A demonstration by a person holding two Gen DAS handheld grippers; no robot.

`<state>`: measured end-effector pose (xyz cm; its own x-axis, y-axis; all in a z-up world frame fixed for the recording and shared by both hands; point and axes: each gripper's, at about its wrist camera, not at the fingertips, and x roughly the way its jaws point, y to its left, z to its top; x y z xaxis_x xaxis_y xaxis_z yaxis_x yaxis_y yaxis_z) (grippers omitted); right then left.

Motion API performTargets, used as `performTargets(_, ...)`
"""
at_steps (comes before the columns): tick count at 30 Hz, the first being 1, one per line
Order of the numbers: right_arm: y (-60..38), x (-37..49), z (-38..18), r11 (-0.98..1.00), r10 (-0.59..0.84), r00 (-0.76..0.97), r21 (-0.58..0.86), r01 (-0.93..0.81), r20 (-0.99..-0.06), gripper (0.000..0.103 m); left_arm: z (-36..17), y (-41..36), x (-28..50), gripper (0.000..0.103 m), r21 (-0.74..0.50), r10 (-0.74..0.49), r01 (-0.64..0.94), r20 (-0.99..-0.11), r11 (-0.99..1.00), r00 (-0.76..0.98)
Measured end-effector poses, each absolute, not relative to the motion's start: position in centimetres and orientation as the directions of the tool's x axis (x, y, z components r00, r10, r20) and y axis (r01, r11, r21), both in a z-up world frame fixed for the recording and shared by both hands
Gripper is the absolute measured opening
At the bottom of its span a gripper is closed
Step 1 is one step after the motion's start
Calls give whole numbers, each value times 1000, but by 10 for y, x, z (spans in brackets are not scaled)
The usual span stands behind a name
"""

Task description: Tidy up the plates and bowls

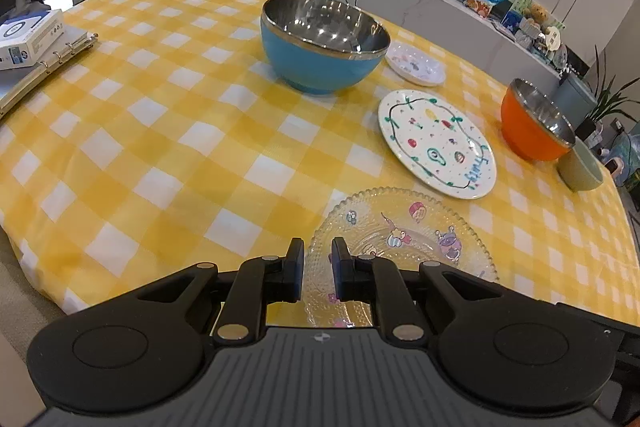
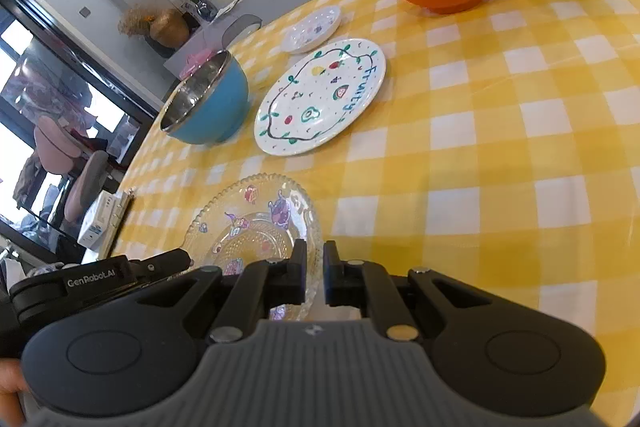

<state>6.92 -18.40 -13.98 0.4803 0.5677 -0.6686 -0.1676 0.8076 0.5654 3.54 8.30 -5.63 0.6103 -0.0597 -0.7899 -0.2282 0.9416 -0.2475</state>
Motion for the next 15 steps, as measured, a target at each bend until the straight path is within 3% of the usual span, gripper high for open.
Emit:
performTargets(11, -183, 71, -144, 825, 548, 474, 538, -171, -690, 6, -66, 82, 40, 16, -236, -53, -238, -806, 942, 590)
performTargets(15, -182, 70, -143, 823, 552, 472, 540, -175, -688, 10, -66, 81, 40, 16, -233, -54, -231, -805, 945, 591)
